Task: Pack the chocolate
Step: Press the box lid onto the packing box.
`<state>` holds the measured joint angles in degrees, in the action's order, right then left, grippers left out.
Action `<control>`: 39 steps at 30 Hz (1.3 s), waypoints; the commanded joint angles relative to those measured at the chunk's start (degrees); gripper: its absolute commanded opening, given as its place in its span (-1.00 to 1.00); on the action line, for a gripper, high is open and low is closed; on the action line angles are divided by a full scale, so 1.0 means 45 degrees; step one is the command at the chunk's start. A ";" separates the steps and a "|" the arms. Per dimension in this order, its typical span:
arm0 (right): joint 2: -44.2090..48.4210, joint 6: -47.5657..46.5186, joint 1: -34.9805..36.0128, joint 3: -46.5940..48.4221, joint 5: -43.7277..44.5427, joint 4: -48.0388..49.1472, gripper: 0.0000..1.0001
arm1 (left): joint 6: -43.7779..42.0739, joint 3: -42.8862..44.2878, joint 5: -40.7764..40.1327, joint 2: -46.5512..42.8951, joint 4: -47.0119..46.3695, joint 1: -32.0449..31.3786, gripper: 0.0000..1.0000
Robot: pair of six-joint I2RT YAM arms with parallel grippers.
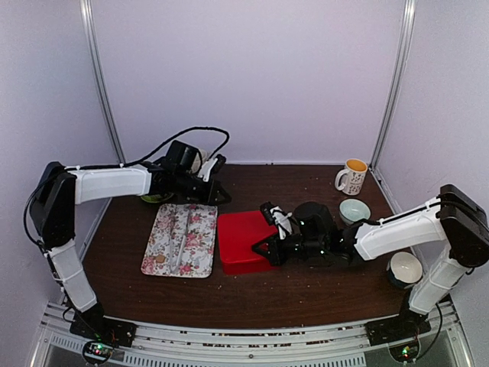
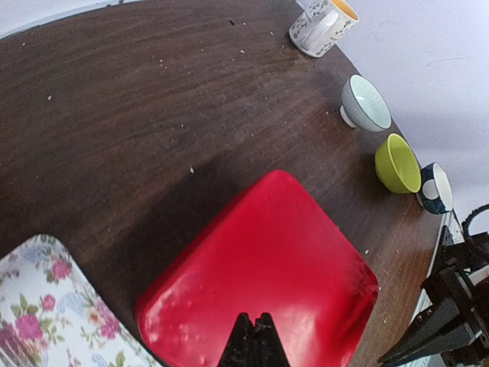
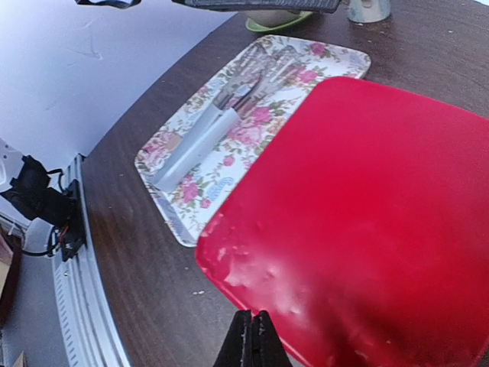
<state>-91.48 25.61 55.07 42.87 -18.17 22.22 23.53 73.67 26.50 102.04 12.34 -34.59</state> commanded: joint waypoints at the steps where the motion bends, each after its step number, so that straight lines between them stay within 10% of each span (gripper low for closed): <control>1: -0.0079 -0.0733 0.0207 0.0475 0.1362 -0.1769 -1.00 | -0.1166 0.1899 0.0611 0.1540 0.0524 -0.0086 -1.00; 16: 0.0060 -0.2098 0.0697 0.2332 0.1641 -0.4312 -1.00 | -0.1514 0.5654 0.0815 0.6028 0.2256 -0.0102 -1.00; 27: -0.1205 -0.1985 0.0704 0.2248 0.2081 -0.4692 -1.00 | -0.1811 0.5213 0.0781 0.3603 0.2890 -0.0578 -1.00; 39: 0.0085 -0.2206 0.0705 0.1924 0.2128 -0.4721 -1.00 | -0.1209 0.5016 0.0177 0.5560 0.2591 -0.0751 -1.00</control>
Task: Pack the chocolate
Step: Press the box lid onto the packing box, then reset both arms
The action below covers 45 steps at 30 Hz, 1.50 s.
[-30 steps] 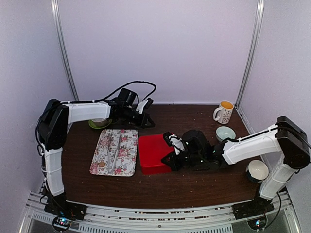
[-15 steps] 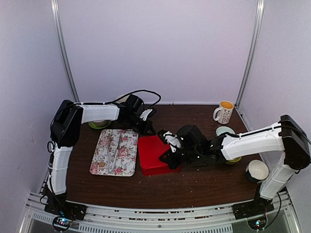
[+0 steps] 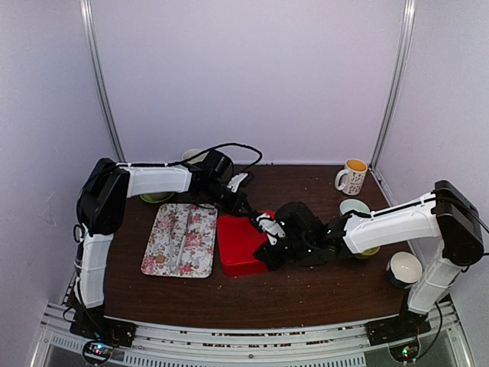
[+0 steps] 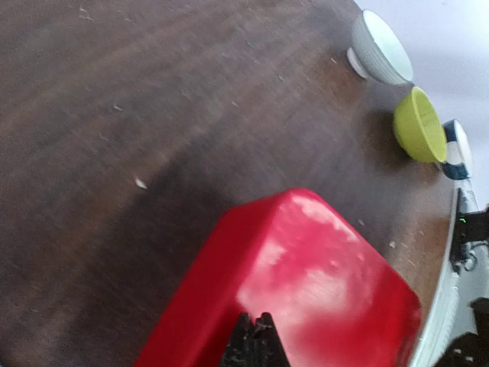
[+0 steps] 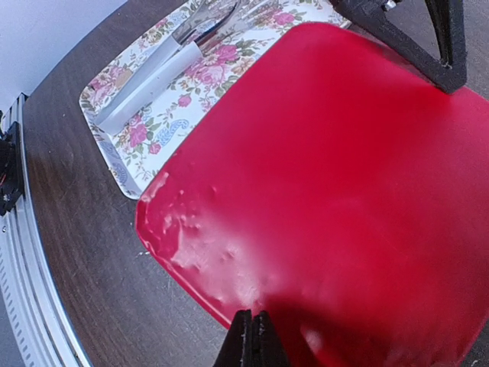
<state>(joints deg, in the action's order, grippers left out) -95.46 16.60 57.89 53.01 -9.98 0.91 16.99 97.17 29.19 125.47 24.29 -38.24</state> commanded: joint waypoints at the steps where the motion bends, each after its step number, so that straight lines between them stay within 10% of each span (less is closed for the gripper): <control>1: 0.1180 -0.0238 0.0084 -0.0411 0.0455 0.0076 -1.00 | 0.0247 -0.0205 -0.0457 0.0218 -0.0066 0.0050 -1.00; 19: 0.8117 -0.1560 -0.2314 -0.3443 0.5582 0.0606 -1.00 | -0.0129 -0.5052 -0.5482 -0.8415 -0.1771 0.0244 -0.84; 23: 0.9064 -0.2112 -0.3061 -0.3780 0.7433 0.0784 0.44 | -0.0556 -0.6854 -0.6992 -1.0365 -0.2539 0.0313 -0.56; 26: 0.9253 -0.2573 -0.3384 -0.3951 0.9081 0.1198 0.99 | -0.0139 -0.7980 -0.9793 -1.1766 -0.2585 0.0378 0.66; 28: 0.9206 -0.2909 -0.3492 -0.4030 0.9850 0.1582 1.00 | -0.0005 -0.8537 -1.0700 -1.2383 -0.2497 0.0683 0.95; 34: 0.8102 -0.4349 -0.4268 -0.4345 1.3107 0.3469 1.00 | 0.0106 -1.0004 -1.4101 -1.3799 -0.2379 0.1885 0.96; 45: 0.7793 -0.4740 -0.8189 -0.7067 0.8853 0.8574 0.93 | -0.3076 -1.5734 -1.6218 -1.6391 -0.9607 0.5166 0.96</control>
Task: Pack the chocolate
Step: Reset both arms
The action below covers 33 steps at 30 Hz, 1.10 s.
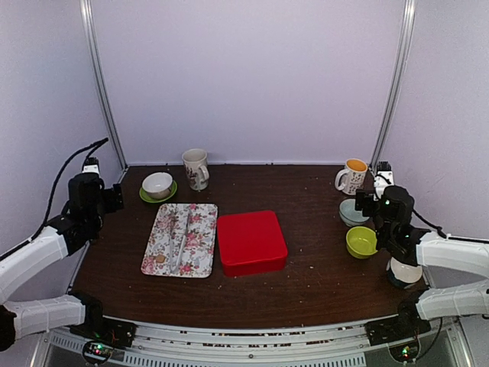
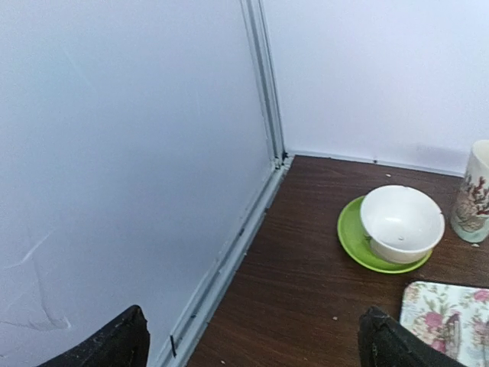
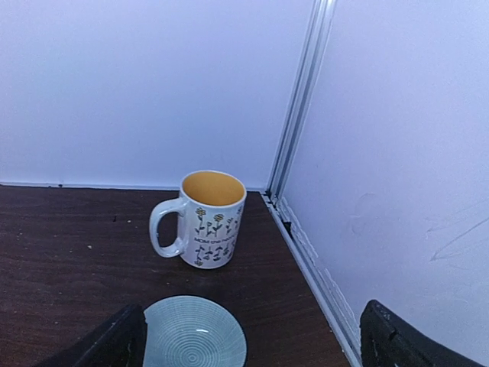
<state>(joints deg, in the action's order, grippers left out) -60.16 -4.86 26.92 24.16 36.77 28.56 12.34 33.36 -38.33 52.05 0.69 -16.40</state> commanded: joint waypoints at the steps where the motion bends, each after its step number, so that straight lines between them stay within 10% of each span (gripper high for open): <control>1: -0.0142 0.0026 -0.1657 -0.0784 -0.1857 0.2642 0.93 | -0.2352 -0.1872 -0.1284 0.0084 -0.4949 0.0392 0.96; 11: -0.3337 0.0099 -0.3125 -0.2606 -0.2702 0.8273 0.93 | -0.2149 -0.1930 0.0298 0.2604 -0.5456 0.2071 0.96; 33: -0.3945 0.1315 -0.4633 -0.2330 -0.4934 0.7798 1.00 | -0.3686 -0.1930 0.5413 0.5642 -1.0083 0.3234 0.95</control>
<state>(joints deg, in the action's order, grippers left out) -77.69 0.62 6.28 12.84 15.42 62.54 -1.63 22.79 -23.46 73.67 -36.62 -3.20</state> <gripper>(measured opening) 0.999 0.976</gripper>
